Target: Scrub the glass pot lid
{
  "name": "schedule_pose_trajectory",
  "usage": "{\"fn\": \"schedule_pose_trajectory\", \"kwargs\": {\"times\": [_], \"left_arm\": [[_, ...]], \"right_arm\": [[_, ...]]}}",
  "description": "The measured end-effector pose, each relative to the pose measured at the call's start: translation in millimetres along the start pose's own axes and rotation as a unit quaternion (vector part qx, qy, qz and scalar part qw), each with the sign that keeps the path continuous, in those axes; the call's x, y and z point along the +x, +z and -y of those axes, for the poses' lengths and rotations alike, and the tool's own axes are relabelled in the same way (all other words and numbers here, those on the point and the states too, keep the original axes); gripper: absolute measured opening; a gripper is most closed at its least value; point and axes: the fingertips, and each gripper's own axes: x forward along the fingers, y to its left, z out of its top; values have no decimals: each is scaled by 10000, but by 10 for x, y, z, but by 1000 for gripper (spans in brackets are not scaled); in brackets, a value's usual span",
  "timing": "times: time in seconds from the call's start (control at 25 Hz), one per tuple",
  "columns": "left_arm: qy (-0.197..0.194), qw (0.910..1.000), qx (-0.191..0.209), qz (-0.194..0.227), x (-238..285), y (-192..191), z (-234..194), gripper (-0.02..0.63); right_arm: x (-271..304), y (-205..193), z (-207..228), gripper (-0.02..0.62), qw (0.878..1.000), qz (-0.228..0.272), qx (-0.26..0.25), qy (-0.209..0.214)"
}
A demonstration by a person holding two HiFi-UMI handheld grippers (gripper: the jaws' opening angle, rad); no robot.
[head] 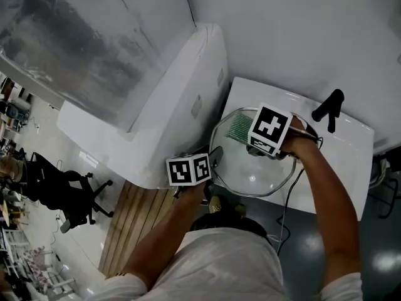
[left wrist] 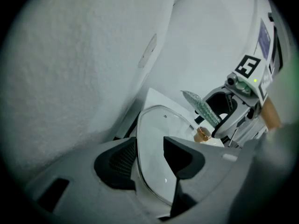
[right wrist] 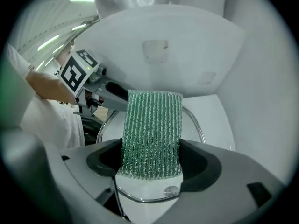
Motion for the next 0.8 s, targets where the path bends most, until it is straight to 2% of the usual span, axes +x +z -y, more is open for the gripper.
{"fn": "schedule_pose_trajectory", "kwargs": {"times": [0.32,0.8], "left_arm": [[15,10000,24,-41,2,-4,1,196],[45,10000,17,-50,-1,7,2,195]], "right_arm": [[-77,-474,324,348,9893,678,1286,86],[53,-1138,430,348,9511,1406,2748,111]]}}
